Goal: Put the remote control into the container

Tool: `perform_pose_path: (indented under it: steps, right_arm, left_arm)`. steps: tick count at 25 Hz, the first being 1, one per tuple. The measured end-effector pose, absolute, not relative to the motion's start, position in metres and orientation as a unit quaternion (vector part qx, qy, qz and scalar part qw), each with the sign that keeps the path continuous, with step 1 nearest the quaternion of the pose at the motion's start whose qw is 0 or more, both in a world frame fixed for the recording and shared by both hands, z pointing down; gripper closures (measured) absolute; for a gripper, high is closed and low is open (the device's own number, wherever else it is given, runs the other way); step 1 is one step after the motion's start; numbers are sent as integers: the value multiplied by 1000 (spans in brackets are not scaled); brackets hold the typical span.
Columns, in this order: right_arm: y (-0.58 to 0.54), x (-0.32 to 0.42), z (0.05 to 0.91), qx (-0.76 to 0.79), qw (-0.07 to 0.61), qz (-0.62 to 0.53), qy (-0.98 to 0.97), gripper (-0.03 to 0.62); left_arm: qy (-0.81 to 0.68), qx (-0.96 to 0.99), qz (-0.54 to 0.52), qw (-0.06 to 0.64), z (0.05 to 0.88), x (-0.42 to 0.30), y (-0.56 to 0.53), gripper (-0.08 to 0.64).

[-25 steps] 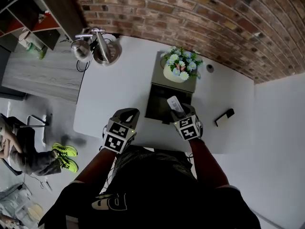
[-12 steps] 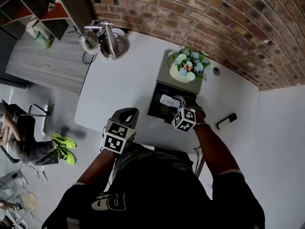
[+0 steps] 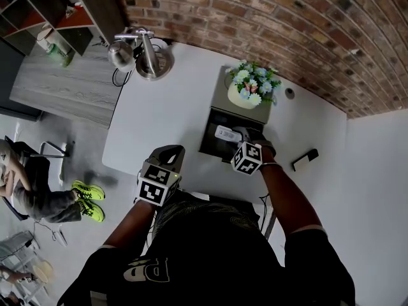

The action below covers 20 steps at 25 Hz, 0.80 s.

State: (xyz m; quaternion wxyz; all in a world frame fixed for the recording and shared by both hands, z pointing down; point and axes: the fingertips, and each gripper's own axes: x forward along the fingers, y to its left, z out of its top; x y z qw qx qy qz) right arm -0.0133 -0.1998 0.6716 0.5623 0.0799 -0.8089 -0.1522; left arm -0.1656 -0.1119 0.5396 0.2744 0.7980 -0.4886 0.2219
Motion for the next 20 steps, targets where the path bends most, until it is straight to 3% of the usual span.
perform_pose_path:
  steps: [6,14,18,20]
  right_arm:
    - [-200,-14,650,140,537,-130,-822,368]
    - [-188,-20,588,325,367,79,-868,377]
    - [-172,-12,545,397,268,138,-867,576]
    - [-162,-4,524,424,225,172,-860,584]
  left_arm:
    - [-473,814,225,252,530,-157,-113,552]
    - [-443,842,214,220,513,-142,-118,552]
    - [-424,855,184,234,499,-138,-119,552]
    - [-415,862,181,228,493,-136,-120,552]
